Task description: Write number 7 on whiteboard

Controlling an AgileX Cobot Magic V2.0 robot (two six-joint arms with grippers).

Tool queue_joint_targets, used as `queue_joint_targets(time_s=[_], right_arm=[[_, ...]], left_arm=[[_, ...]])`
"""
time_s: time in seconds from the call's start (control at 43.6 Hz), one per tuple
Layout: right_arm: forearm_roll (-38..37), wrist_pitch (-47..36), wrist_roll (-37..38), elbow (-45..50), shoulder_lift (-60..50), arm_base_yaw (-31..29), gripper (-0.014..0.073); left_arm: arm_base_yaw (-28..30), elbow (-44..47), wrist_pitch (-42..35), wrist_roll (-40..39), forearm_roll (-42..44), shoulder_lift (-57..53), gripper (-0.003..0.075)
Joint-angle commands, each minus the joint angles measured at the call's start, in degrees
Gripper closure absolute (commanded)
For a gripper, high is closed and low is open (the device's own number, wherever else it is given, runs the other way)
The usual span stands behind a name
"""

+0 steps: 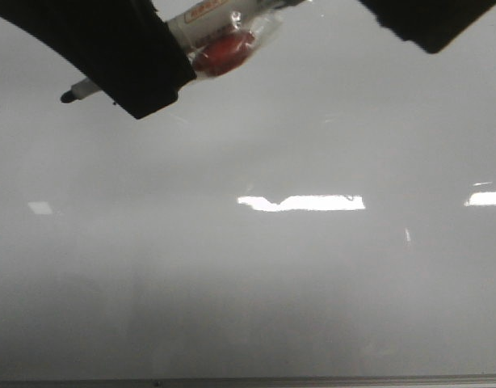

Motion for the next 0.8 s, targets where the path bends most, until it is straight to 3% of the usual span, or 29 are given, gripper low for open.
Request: queue_joint_targets(time_s=[0.0,0.298,0.344,0.551,0.78], right_arm=[[2.15,-3.67,-0.59,-3.18,1.31,2.06,0.0001],[5.98,-7.86,-0.59,-4.17,4.23,3.48,0.0019],[6.43,-7.91,-0.59,-4.17,4.35,3.48,0.0062],[6.40,-7.31,-0.59,-4.17,4.43,3.48,0.0412],[6.40,-6.47,-0.59,-4.17,4.43,3.48,0.0599]], left_arm=[[-0.42,-1.90,-2.49,0.09,-1.29,-1.35,0.0741],[-0.42,-1.90,-2.91,0.09,-1.29,-1.35,0.0741],[-0.42,-1.90,-3.36,0.09,-1.29,-1.35,0.0741],[-0.42,-1.90,-3.60,0.09,-0.74,-1.35,0.0741],[-0.42,-1.90,-3.72,0.09,-0.11,-1.35,0.0718]])
